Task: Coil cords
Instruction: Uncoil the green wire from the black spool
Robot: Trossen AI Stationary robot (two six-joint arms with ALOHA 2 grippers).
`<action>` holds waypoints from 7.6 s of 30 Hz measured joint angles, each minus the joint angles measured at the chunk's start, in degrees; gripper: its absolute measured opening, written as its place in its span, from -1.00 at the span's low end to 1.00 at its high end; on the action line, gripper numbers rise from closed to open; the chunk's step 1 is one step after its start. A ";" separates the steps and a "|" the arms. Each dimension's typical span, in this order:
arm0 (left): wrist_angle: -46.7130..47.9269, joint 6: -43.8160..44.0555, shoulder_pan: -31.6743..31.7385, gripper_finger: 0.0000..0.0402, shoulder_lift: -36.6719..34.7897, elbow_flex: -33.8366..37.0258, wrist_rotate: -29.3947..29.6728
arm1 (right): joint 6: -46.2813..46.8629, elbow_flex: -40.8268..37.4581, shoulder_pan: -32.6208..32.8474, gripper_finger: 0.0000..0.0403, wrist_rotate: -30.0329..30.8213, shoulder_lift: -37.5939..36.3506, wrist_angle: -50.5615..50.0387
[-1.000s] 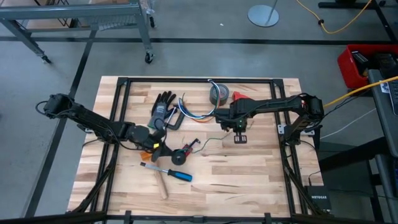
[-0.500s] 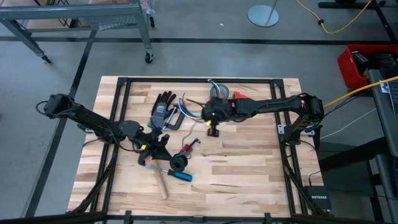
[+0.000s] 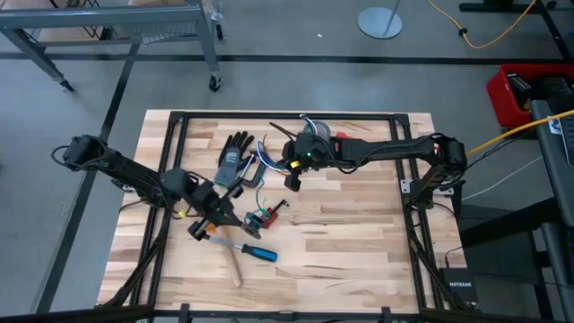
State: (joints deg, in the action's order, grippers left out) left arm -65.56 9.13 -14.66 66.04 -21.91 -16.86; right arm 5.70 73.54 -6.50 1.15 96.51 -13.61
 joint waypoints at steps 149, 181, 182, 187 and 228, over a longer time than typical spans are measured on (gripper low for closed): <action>38.10 59.01 -4.40 -0.35 18.35 -0.04 18.44 | 10.51 -0.02 0.50 -0.11 -35.89 -4.13 -31.04; 38.07 54.66 -2.64 -0.35 19.19 -2.03 15.76 | 10.46 0.02 0.50 -0.11 -35.69 -4.11 -29.83; 38.01 54.42 -2.64 -0.35 19.30 -2.23 15.76 | 10.46 0.02 0.50 -0.11 -35.69 -4.11 -29.83; 37.87 54.08 -2.61 -0.35 22.92 -4.08 15.70 | 10.46 0.02 0.50 -0.11 -35.65 -4.11 -29.78; 37.51 29.13 5.68 -1.00 15.59 -8.20 13.84 | 8.78 0.02 0.48 -0.11 -35.67 -4.13 -29.76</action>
State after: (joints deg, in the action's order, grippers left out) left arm -28.05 38.26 -8.97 81.63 -30.11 -3.03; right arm 14.49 73.55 -6.02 -34.52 92.38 -43.37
